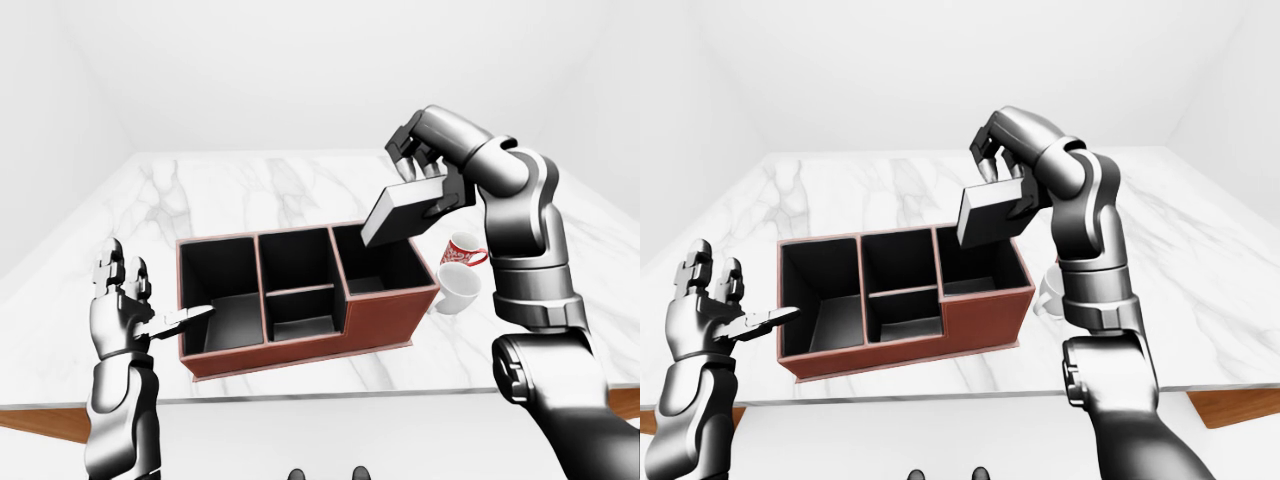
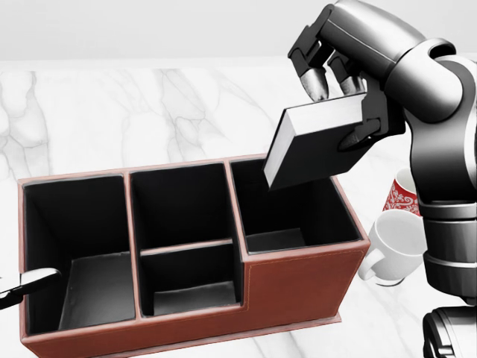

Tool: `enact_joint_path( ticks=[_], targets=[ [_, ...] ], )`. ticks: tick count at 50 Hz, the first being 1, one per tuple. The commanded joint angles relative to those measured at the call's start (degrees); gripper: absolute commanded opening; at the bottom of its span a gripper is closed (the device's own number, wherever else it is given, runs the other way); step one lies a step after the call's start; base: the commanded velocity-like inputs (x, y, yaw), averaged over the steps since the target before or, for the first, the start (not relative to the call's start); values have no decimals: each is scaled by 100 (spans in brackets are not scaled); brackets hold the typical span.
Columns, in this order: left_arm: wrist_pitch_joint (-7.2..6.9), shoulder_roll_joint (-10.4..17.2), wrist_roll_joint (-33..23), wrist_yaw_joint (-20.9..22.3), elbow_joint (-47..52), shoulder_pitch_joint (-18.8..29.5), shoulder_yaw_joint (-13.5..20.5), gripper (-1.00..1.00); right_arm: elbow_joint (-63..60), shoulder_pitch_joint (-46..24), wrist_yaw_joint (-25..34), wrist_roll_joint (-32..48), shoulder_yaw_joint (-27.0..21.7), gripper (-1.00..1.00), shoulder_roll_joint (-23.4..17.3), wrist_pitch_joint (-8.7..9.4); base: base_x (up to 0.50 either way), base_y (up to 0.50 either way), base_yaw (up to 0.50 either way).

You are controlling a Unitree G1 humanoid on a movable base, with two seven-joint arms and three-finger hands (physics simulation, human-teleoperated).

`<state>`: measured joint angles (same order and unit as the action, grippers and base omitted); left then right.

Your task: Pick up the book and place it in the right compartment of the caddy.

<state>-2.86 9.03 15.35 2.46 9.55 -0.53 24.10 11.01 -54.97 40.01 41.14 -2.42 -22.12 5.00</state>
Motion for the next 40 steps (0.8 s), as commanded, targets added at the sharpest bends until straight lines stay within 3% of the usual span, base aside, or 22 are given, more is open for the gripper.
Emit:
enact_joint_path(
  ticks=[1, 23, 40],
  targets=[
    [2, -5, -10, -6, 5, -9, -12, 100, -269, -23, -1, 347, -63, -100, 29, 0, 0, 0, 0],
    [45, 2, -9, -1, -64, 8, -17, 100, -897, -92, -1, 987, 76, -100, 378, 0, 0, 0, 0],
    [53, 12, -4, -4, -92, 23, -15, 100, -1271, 266, -1, 1092, 81, -100, 648, 0, 0, 0, 0]
  ],
)
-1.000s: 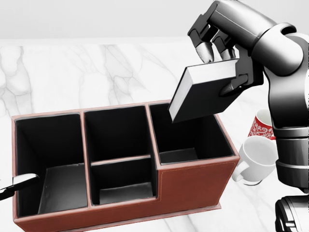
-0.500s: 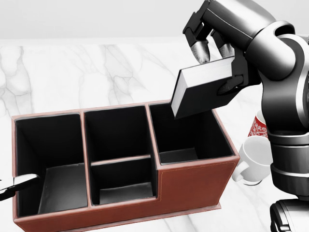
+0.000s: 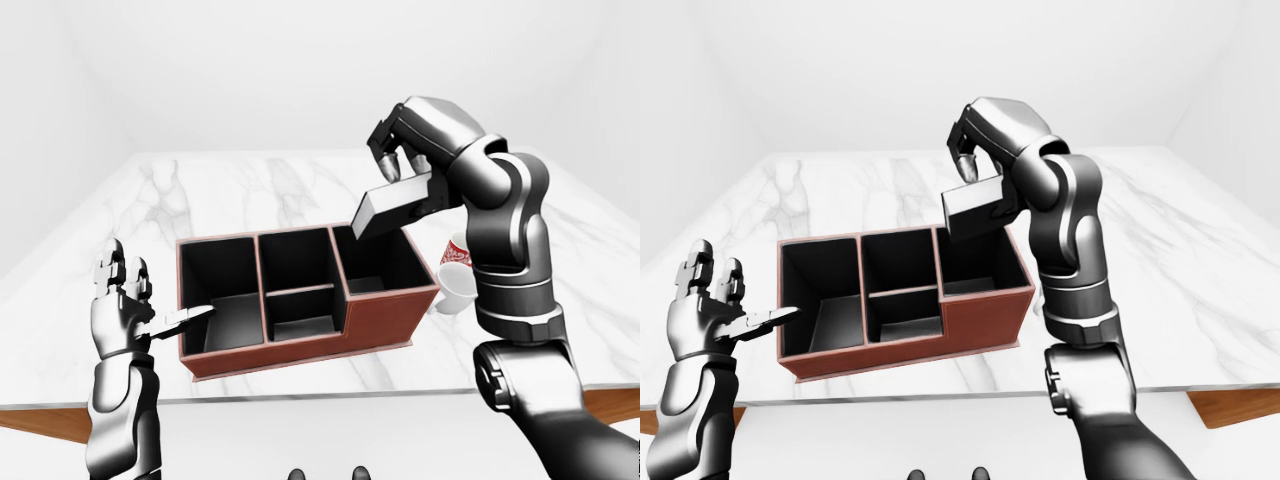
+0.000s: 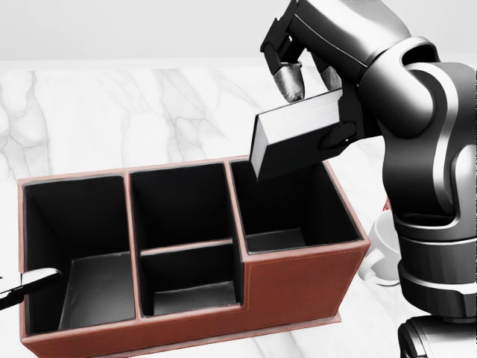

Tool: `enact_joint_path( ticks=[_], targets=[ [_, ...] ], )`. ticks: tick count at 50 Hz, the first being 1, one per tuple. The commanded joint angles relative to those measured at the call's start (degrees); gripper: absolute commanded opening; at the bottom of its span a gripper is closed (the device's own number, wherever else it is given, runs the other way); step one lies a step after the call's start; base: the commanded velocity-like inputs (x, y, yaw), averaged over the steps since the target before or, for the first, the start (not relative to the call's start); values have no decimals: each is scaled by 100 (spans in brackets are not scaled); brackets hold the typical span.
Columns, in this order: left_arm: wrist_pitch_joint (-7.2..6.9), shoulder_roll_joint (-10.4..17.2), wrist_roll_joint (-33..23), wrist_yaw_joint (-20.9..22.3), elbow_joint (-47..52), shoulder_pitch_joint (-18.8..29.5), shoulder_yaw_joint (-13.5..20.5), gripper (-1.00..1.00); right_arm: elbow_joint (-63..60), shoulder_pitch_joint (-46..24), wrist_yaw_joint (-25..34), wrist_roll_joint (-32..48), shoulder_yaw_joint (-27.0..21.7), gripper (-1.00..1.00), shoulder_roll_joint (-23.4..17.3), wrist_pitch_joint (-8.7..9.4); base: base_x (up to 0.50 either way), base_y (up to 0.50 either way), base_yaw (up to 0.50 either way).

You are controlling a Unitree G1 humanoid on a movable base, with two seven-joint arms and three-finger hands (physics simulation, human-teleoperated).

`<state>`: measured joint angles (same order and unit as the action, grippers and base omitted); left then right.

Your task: Pick up the book and place it in the right compartment of the caddy.

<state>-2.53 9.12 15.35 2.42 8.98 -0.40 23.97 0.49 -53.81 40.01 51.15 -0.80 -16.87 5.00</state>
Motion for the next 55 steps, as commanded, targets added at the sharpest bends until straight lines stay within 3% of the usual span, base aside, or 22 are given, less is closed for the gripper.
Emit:
enact_joint_path(
  ticks=[1, 21, 46, 55],
  targets=[
    [13, 7, 1, 0, -26, 9, 0, 100, -207, 152, -1, 93, -75, -100, 99, 0, 0, 0, 0],
    [47, -2, -15, 7, -50, 0, -13, 100, -94, 341, -1, -72, -74, -100, 96, 0, 0, 0, 0],
    [99, 18, 2, 1, -137, 24, -25, 100, -277, 505, -1, 208, 115, -100, 548, 0, 0, 0, 0],
    [86, 18, -4, -3, -128, 30, -30, 100, -35, 631, -1, 34, 37, -100, 462, 0, 0, 0, 0]
  ],
)
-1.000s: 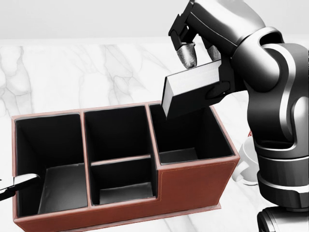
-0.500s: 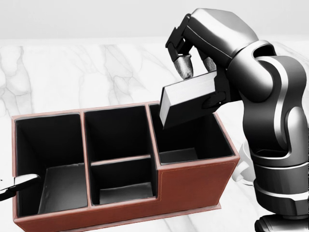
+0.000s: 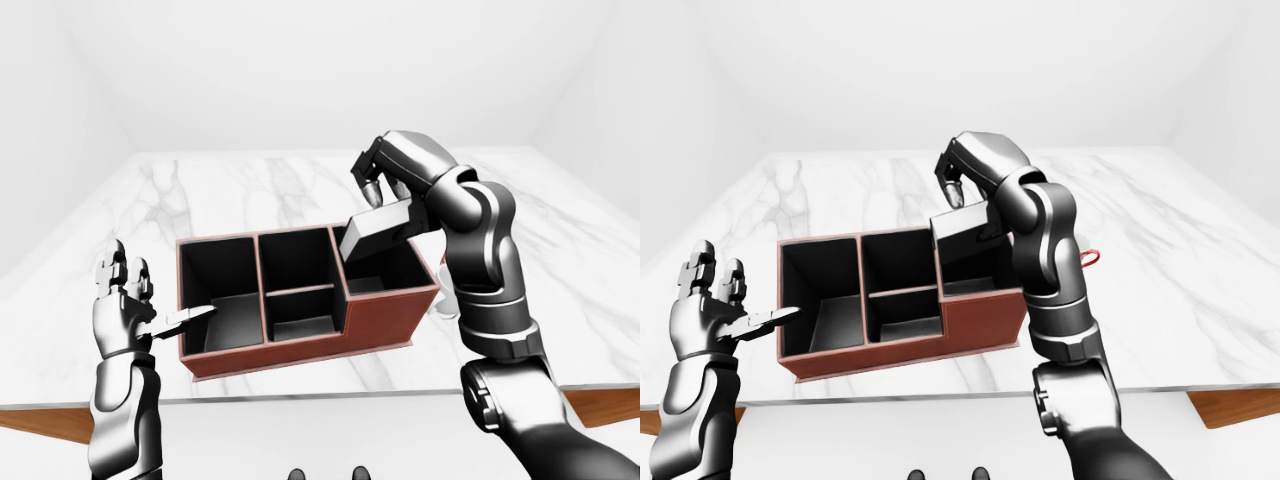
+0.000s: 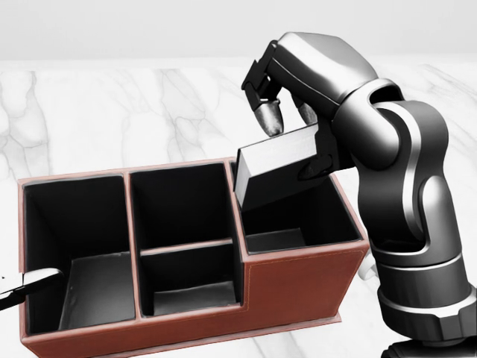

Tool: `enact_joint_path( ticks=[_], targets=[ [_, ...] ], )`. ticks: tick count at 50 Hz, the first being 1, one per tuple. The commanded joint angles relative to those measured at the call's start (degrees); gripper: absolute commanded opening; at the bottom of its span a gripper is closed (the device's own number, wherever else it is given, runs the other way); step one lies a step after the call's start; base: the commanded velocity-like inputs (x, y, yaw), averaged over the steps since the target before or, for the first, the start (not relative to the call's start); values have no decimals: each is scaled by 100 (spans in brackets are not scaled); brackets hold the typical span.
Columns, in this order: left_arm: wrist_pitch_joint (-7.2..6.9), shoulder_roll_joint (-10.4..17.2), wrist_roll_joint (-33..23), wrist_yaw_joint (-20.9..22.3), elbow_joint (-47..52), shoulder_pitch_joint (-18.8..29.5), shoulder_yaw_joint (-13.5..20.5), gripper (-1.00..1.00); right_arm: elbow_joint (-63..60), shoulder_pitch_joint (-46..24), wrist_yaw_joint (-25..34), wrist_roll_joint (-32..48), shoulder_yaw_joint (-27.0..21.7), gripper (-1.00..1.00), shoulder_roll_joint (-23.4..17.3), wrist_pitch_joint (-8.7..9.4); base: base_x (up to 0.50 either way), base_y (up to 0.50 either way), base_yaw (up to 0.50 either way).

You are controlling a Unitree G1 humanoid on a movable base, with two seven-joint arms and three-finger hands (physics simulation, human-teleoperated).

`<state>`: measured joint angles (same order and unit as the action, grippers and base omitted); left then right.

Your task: Pick up the book and place it in the right compartment of the caddy.

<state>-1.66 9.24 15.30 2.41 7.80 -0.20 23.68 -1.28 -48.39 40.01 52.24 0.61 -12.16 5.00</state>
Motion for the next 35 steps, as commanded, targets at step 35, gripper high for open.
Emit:
enact_joint_path(
  ticks=[35],
  targets=[
    [44, -6, -18, 5, -49, 4, -20, 100, 260, 144, -1, -197, -140, -100, -101, 0, 0, 0, 0]
  ],
)
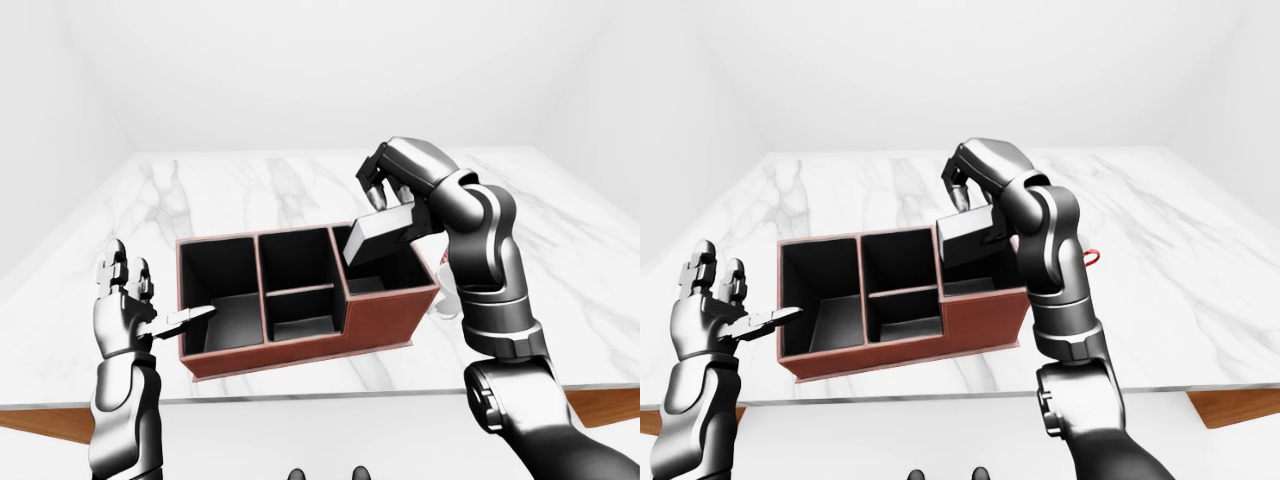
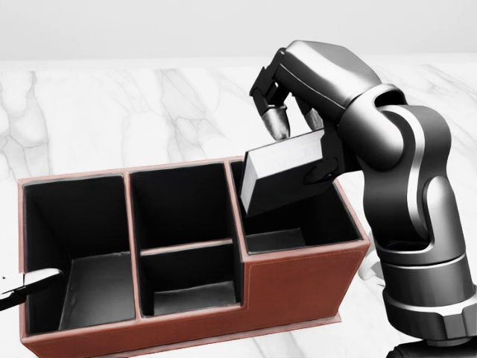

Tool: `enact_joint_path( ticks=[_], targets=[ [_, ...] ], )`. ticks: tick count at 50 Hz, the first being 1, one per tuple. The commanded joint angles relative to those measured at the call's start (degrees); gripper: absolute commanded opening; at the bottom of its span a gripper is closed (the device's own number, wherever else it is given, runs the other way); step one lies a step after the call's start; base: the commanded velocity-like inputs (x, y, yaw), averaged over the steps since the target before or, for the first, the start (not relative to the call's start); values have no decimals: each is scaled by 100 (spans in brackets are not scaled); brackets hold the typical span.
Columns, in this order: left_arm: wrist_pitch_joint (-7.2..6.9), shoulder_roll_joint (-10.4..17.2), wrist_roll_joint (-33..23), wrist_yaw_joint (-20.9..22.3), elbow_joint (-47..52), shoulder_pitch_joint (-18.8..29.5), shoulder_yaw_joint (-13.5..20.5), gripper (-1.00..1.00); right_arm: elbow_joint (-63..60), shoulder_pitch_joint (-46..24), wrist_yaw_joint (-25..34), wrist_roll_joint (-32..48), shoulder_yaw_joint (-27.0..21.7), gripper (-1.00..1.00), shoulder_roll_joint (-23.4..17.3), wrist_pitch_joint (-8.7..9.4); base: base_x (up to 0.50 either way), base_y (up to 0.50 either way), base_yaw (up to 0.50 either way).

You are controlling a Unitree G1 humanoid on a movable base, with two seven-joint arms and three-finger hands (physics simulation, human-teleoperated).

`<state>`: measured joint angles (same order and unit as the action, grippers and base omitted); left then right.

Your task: Pick up the book and place it in the right compartment of the caddy.

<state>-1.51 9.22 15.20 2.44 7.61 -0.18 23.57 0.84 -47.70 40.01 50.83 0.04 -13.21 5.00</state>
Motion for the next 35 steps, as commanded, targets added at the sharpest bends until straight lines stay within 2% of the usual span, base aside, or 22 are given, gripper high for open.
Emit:
enact_joint_path(
  ticks=[1, 35],
  targets=[
    [24, -6, -6, 3, -14, -8, -10, 100, 57, 57, -1, -53, -77, -100, -11, 0, 0, 0, 0],
    [25, 3, -14, 1, -41, 10, -12, 100, 286, 166, -1, -205, -72, -100, -4, 0, 0, 0, 0]
  ],
)
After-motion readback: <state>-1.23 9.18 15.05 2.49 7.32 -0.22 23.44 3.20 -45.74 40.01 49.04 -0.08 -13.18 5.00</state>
